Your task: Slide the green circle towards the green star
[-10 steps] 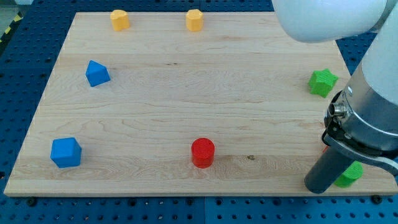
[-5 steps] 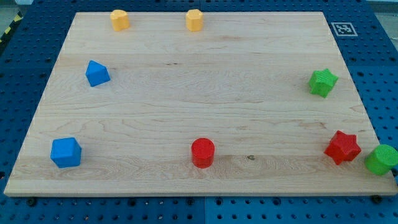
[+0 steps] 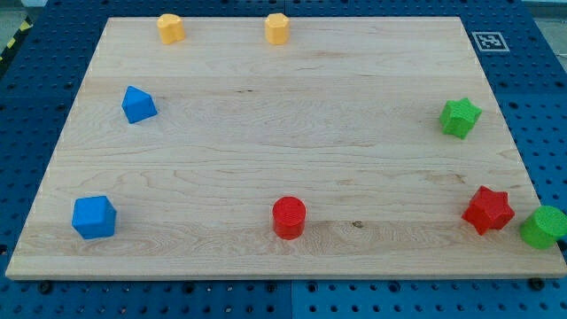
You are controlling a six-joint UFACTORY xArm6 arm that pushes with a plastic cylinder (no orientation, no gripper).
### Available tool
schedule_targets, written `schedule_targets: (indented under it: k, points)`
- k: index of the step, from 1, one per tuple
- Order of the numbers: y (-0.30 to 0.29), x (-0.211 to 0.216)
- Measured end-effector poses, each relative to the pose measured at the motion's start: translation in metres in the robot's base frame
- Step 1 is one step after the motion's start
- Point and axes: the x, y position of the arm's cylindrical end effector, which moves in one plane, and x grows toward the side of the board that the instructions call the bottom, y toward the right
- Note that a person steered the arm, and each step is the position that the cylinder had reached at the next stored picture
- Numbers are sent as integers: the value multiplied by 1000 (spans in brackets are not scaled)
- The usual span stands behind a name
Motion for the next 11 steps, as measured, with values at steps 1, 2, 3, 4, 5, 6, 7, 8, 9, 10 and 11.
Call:
schedule_targets:
  k: [1,2,3,4,5,6,7,8,9,10,11]
  points:
    - [-24,-3]
    - [-43,-10]
    - [-49,-17]
    - [-50,-17]
    - [-57,-17]
    - [-80,-17]
    - [-112,-17]
    - [-137,-17]
    - [-135,-17]
    - [-115,-11]
    - [-106,8]
